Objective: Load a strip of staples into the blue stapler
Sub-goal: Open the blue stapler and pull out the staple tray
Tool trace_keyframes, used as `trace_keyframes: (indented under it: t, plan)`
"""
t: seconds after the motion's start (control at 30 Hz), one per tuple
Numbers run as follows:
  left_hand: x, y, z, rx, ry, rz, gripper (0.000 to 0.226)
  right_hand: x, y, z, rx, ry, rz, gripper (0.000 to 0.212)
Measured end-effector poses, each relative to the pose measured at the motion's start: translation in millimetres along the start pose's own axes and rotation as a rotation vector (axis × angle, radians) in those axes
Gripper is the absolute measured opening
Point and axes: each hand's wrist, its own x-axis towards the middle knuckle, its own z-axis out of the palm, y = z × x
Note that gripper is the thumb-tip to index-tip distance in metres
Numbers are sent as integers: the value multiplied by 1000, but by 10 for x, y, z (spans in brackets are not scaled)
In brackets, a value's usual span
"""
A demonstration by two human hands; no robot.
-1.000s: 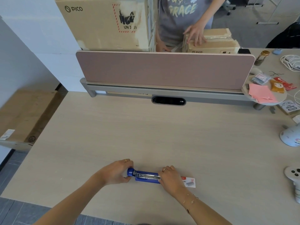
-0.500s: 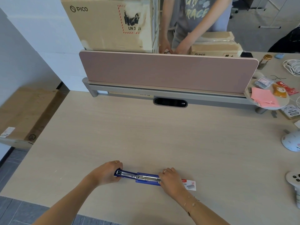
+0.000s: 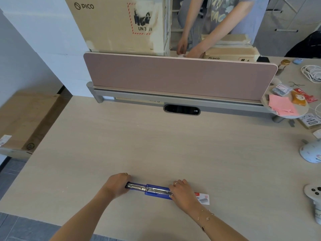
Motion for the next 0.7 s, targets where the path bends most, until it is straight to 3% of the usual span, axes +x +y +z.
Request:
trace_keyframes:
  t: [0.07, 0.47, 0.6, 0.7]
  plan:
    - [18, 7, 56, 2, 2, -24, 14, 5, -19, -47, -20, -8, -38, 18]
    - [23, 22, 113, 23, 50, 6, 17, 8, 51, 1, 17, 69, -13, 25]
    - [-6, 43, 98, -2, 66, 97, 28, -16, 93, -29, 68, 75, -25, 39]
    - [15, 159, 49, -20, 87, 180, 34, -84, 256, -22, 110, 69, 13, 37]
